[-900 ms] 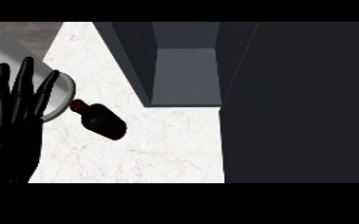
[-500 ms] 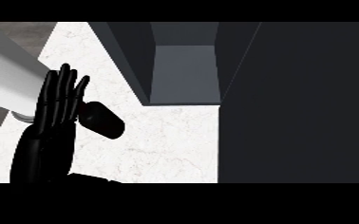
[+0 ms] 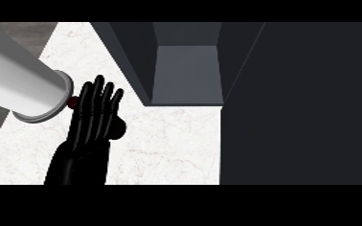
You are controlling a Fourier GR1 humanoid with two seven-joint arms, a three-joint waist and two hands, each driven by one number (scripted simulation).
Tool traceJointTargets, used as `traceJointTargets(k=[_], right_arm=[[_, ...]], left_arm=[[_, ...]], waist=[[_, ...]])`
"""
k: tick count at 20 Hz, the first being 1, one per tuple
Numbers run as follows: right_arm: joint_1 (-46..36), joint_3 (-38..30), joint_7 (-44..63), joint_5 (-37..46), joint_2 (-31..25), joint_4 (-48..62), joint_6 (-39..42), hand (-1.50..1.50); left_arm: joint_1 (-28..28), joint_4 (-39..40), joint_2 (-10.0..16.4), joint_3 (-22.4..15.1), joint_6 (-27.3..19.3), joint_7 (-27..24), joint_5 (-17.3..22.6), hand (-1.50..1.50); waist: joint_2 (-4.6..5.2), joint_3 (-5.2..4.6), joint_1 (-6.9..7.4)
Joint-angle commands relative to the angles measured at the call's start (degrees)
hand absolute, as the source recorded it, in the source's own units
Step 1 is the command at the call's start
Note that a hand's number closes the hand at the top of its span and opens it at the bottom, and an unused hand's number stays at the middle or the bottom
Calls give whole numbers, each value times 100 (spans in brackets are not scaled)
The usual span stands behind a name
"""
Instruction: Pick up the wine, place it into the cabinet and close the cabinet
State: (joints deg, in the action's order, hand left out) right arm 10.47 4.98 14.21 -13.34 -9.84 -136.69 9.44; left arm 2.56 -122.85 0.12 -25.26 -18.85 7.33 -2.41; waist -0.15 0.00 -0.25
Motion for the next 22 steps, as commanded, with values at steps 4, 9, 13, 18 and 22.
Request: traceJointTargets(k=[4,9,13,18,22], right_arm=[[-492,-200,900,-281,-46,-423,-194,-150],[-206,472,1112,234,230,-970,-413,-150],[-409,91,1264,4,69,-944,-387,-150],[-697,-163,1669,-282,-31,-1118,-485,-150],[-1017,-63,1876,-60,72,-967,-690,-150]], left_arm=[[-390,-361,-12,-1046,-1060,792,-802,-150],[-920,-672,-12,-537,-1135,1424,-744,-150],[-346,-801,-12,-1092,-1372,1271,-1108,-150],[-732,-1028,-12,-588,-1346,1900,-1323,-150],[-212,-1392,180,-532,-1180,1800,-1167,-150]], waist=[[6,0,28],[4,0,-6],[0,0,13],[-1,1,-2],[3,-2,21]])
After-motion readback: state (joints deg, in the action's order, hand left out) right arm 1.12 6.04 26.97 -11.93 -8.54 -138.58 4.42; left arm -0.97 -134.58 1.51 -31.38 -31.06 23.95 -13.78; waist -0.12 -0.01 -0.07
